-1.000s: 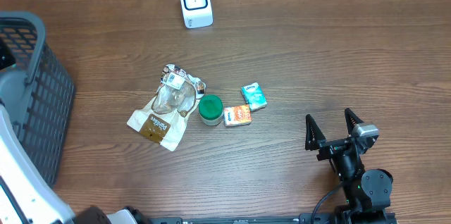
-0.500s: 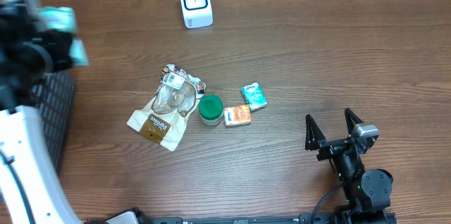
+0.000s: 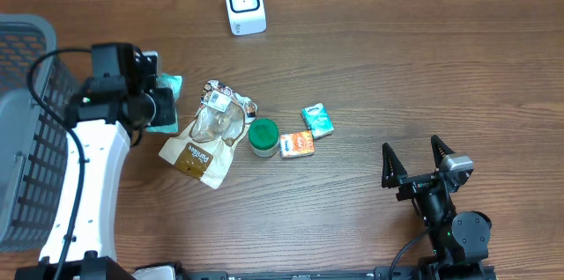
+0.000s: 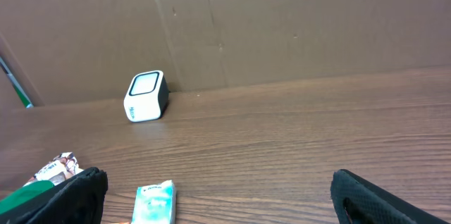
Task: Scan the item barcode
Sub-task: 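Lower the mint-green package onto the table left of the bread bag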
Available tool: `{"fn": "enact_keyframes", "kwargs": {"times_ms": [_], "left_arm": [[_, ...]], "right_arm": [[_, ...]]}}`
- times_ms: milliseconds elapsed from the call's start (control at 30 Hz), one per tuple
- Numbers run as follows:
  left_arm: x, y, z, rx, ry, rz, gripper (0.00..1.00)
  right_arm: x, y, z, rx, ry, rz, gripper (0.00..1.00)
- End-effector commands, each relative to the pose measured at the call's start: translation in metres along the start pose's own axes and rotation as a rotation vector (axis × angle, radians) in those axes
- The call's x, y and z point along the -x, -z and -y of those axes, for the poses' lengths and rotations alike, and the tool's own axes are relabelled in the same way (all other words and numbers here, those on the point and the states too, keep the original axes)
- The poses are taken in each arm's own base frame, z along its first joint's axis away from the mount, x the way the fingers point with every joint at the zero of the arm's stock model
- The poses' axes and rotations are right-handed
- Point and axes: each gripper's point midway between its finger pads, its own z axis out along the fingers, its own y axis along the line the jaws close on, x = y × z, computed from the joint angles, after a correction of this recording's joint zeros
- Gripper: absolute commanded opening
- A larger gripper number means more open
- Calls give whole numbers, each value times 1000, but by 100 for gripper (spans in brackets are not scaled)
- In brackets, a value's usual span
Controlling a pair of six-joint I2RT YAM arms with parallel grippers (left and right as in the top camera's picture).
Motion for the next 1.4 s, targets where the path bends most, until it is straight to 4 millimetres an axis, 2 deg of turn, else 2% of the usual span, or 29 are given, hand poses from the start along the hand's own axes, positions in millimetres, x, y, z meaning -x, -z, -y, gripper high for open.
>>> {"fn": "enact_keyframes", "kwargs": {"times_ms": [0, 167, 267, 467, 567, 767, 967, 1033, 1100, 1200, 1333, 1367], "left_arm": [[-8, -14, -8, 47, -8, 4, 4], [-20, -34, -8, 36, -16, 11, 4], [-30, -47, 0, -13, -16, 10, 4], [-48, -62, 1, -20, -14, -8, 4], [-58, -69, 8, -47, -24, -28, 4], [-65, -85, 25, -91, -45, -69, 4], [-71, -93, 33, -99, -22, -102, 5], [-72, -93, 34, -100, -18, -103, 12], [-71, -93, 34, -99, -8, -103, 25], [-69, -91, 34, -99, 0, -100, 54], [-58, -81, 35, -99, 6, -93, 75], [-53, -77, 36, -98, 6, -90, 83]], "right_arm": [[-2, 0, 1, -4, 2, 4, 100], [-2, 0, 1, -4, 2, 4, 100], [-2, 0, 1, -4, 2, 4, 100], [-2, 0, 1, -4, 2, 4, 100], [-2, 0, 1, -4, 2, 4, 100], [-2, 0, 1, -4, 2, 4, 100], [-2, 0, 1, -4, 2, 4, 100], [-2, 0, 1, -4, 2, 4, 100], [-2, 0, 1, -4, 2, 4, 100], [-2, 0, 1, -4, 2, 4, 100], [-2, 0, 1, -4, 2, 4, 100], [-2, 0, 1, -4, 2, 4, 100]]}}
